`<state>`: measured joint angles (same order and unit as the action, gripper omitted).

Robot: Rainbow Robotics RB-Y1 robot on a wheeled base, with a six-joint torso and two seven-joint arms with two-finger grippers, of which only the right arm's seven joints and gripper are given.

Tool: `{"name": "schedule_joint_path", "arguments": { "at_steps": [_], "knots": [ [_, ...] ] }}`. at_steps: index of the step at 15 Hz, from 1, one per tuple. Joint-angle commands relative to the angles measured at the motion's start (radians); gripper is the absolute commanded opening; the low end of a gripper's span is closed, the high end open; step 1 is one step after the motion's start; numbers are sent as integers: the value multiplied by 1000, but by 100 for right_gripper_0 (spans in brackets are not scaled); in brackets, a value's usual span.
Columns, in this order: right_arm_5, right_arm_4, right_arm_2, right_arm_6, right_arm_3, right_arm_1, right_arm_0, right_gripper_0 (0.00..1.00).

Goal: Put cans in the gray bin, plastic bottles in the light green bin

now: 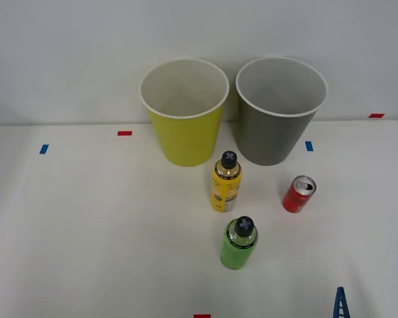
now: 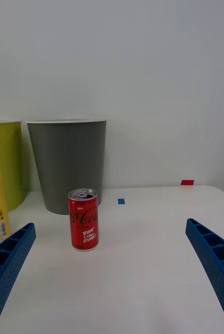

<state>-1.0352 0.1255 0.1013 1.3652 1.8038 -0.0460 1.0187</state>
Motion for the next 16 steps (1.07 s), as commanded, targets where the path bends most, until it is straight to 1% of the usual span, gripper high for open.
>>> {"name": "schedule_joint_path", "arguments": {
  "at_steps": [1, 16],
  "knots": [
    [0, 0, 0, 0, 0, 0, 0, 100],
    [0, 0, 0, 0, 0, 0, 0, 100]
  ]
}}
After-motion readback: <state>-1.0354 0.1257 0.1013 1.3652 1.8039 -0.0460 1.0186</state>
